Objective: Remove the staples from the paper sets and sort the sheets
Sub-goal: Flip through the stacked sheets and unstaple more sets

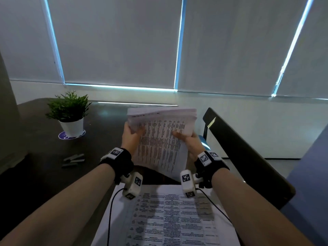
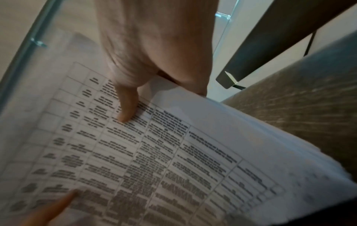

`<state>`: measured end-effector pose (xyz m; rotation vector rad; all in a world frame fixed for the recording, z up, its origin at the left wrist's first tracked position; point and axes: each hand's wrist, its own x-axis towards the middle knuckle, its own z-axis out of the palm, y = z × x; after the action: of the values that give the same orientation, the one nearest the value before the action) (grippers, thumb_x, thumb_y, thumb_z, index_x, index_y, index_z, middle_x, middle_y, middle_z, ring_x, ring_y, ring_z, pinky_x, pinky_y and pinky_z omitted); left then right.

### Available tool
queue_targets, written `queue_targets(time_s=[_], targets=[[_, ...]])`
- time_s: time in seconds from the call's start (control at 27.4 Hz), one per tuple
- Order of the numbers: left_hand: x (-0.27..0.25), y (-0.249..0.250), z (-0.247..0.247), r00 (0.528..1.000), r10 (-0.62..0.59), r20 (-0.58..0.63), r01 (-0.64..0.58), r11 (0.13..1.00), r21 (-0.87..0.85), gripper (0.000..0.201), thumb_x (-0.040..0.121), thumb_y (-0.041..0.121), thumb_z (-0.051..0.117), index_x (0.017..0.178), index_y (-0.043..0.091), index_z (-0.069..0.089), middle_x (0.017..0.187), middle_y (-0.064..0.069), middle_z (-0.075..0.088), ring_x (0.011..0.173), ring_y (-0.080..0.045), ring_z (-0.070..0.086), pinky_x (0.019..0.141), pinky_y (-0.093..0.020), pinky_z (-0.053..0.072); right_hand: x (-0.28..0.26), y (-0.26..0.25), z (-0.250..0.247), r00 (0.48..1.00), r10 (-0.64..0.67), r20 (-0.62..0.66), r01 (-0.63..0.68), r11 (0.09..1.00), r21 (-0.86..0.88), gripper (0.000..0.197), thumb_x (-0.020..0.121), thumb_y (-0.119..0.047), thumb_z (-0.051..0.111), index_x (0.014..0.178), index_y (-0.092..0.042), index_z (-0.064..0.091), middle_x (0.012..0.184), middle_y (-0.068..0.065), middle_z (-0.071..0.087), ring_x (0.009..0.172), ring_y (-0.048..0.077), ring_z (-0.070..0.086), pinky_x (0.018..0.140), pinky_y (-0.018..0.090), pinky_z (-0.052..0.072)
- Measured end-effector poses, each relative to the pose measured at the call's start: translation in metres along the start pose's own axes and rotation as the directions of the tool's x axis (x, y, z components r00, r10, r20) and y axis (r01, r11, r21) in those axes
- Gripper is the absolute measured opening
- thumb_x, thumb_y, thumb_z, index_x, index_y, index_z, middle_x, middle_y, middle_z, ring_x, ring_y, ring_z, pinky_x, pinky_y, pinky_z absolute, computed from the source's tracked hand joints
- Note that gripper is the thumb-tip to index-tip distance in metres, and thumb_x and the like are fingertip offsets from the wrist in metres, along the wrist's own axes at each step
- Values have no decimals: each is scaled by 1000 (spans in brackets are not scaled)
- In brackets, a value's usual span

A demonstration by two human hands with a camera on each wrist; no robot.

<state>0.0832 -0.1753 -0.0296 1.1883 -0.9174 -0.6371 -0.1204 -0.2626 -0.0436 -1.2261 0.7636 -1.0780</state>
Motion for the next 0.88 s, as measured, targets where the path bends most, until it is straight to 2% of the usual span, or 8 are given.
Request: queue_targets(time_s=[0.11,0.22,0.29,0.4,0.51,0.58,0.77,0.88], targets=[[9,28,14,993,120,14,-121,977,178,30,91,37,59,115,22,50,107,-6,64,96,-25,65,85,-48,55,11,-18,8,989,-117,-89,114,993,-37,65,57,-39,92,112,-11,70,105,10,75,97,32,72,90,56,55],[16,39,15,988,153,-25,-151,984,93,24,95,31,54,113,19,45,99,-2,62,89,-20,65,71,-33,56,14,-31,2,984,-176,18,176,984,-40,58,72,-29,86,121,-6,64,112,12,73,104,32,70,93,54,54],[17,24,9,998,61,-31,-60,998,30,39,87,31,61,117,14,43,100,-1,60,96,-23,61,75,-26,53,7,-26,-5,991,-96,98,106,989,-106,80,56,-40,94,122,-7,64,113,12,72,105,31,69,94,51,54],[15,13,11,1000,6,-7,-5,994,109,62,72,36,58,129,15,43,115,-9,60,106,-26,60,93,-43,50,1,-14,-1,996,-69,60,71,997,-41,89,39,-46,98,114,-7,69,109,14,74,102,33,70,93,53,54],[17,36,19,984,177,-4,-172,961,216,19,91,24,49,110,23,49,99,-6,64,87,-23,65,77,-44,57,6,-32,9,992,-113,-52,115,993,24,61,63,-38,89,111,-6,68,105,14,74,98,34,71,90,57,54],[22,42,19,973,231,-23,-222,956,189,18,94,19,47,110,27,45,100,-3,61,84,-18,65,68,-34,58,10,-45,12,988,-138,-63,139,990,17,38,81,-27,78,110,-6,67,105,13,74,97,33,71,89,54,56],[28,0,15,991,-132,-5,132,987,91,35,84,12,40,113,0,55,110,-19,62,102,-37,60,84,-47,50,4,-15,5,997,-51,-65,40,986,-164,45,73,-27,85,111,-8,70,105,11,75,96,26,72,91,48,56],[15,23,32,998,-64,13,61,989,136,28,93,12,35,116,4,50,109,-12,58,102,-30,56,84,-39,47,-6,-22,11,988,-94,-121,83,992,-96,34,84,-23,76,112,-7,68,102,10,74,96,29,71,85,45,59]])
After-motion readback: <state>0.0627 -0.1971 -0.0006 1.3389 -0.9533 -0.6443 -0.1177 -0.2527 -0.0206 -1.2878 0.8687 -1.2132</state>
